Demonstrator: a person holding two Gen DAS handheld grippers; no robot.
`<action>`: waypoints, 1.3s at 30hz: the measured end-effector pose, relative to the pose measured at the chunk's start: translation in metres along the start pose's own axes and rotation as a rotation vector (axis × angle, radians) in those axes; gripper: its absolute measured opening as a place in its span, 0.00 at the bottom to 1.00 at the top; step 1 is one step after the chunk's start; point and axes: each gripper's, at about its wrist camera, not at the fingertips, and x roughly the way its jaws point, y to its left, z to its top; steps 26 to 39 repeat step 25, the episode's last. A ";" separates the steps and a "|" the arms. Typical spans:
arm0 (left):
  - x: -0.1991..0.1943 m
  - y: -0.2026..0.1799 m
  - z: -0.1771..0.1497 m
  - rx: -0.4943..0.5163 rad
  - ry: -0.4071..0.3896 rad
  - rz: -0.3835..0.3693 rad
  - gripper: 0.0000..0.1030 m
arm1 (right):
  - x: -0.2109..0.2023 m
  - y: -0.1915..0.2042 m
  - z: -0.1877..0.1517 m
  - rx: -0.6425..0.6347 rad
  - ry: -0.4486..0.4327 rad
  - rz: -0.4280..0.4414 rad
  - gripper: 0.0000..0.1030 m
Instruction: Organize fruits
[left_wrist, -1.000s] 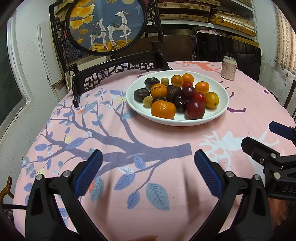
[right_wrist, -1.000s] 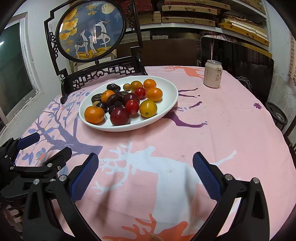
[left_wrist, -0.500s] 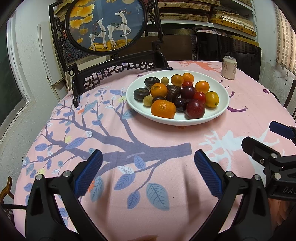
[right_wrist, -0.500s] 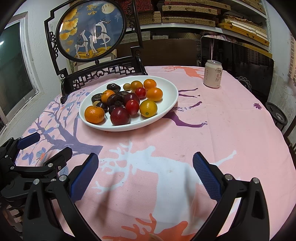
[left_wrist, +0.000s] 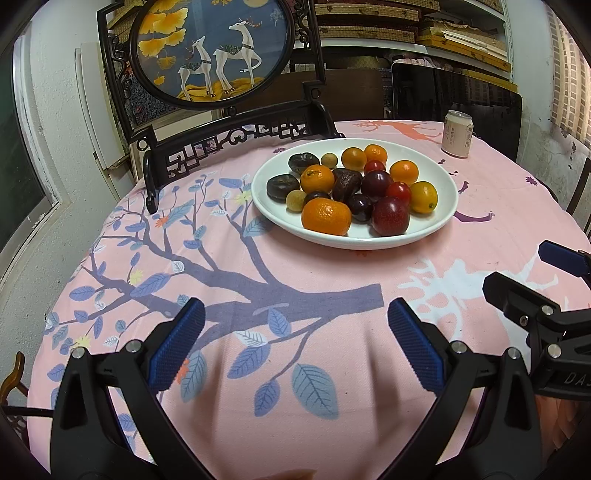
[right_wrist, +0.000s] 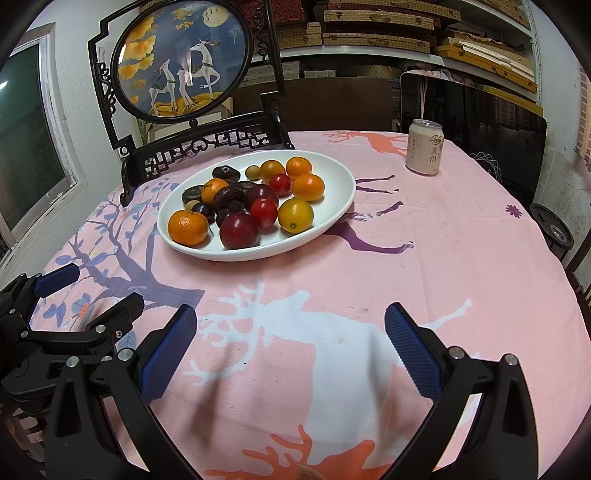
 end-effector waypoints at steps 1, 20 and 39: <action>0.000 0.000 0.000 0.001 0.001 0.000 0.98 | 0.000 0.000 0.000 0.000 0.000 0.000 0.99; 0.001 0.001 -0.001 -0.003 -0.004 -0.011 0.98 | 0.000 0.000 -0.001 -0.003 0.000 0.006 0.99; 0.001 0.000 0.000 -0.001 -0.001 -0.012 0.98 | 0.000 -0.001 -0.001 -0.003 0.002 0.005 0.99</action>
